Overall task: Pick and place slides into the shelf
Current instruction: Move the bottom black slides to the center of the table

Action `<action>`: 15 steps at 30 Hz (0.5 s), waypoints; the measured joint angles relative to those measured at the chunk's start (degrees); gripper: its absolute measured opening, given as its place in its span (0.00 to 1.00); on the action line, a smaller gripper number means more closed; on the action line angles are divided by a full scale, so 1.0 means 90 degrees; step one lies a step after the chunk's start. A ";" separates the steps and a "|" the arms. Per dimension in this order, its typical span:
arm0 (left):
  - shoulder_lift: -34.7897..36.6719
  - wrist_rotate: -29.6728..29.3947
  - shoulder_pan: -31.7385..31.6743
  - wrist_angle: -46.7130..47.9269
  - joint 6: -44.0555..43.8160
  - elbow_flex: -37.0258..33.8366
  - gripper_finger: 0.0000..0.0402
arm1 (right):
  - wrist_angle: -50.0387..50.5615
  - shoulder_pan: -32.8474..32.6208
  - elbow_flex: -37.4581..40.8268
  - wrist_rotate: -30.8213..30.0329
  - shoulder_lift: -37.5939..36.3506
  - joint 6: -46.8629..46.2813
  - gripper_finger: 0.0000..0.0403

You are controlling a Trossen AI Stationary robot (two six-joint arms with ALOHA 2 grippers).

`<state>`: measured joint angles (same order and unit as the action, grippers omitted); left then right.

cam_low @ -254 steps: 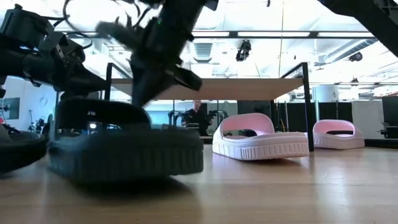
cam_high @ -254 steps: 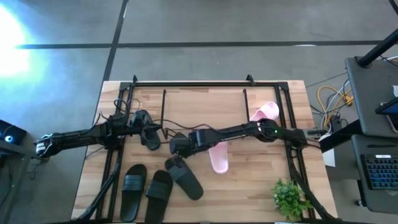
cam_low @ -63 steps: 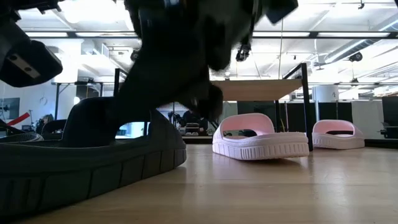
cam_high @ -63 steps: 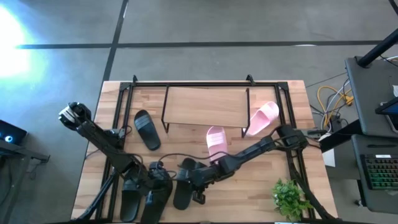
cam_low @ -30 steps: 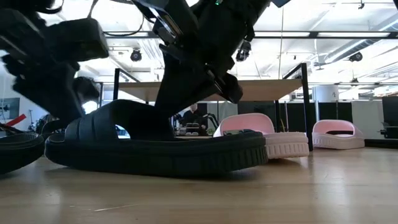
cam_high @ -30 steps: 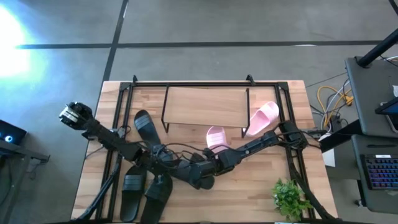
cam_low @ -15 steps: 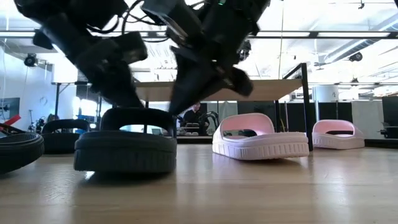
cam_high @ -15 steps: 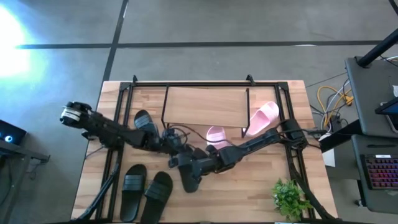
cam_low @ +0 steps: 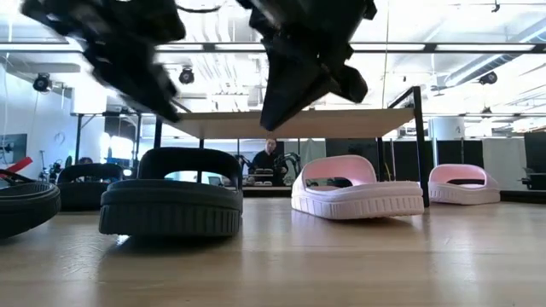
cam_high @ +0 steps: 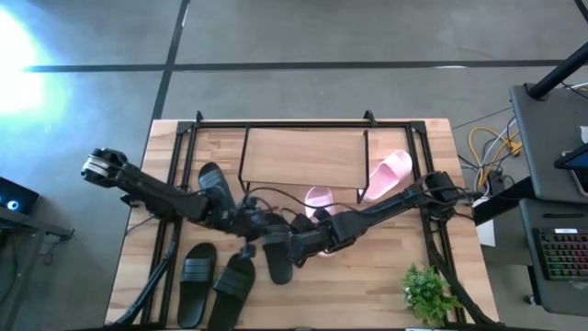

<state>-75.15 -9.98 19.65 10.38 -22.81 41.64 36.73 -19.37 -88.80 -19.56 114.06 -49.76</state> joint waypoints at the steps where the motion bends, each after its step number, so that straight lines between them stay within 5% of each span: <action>1: 0.0073 -0.0004 0.0144 0.0332 -0.0136 0.0011 0.00 | 0.0000 0.0000 0.0000 0.0001 -0.0033 0.0032 0.02; 6: 0.0171 -0.0016 0.0705 0.0769 -0.0644 -0.0195 0.00 | 0.0032 0.0009 0.0012 -0.0001 -0.0092 0.0197 0.02; 15: -0.1233 0.0154 0.0342 -0.0482 -0.0271 -0.0320 0.00 | 0.0082 0.0031 0.0022 0.0003 -0.0087 0.0317 0.02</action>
<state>-86.24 -8.60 22.73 6.05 -25.24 38.76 37.47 -19.09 -88.60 -19.53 113.27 -46.92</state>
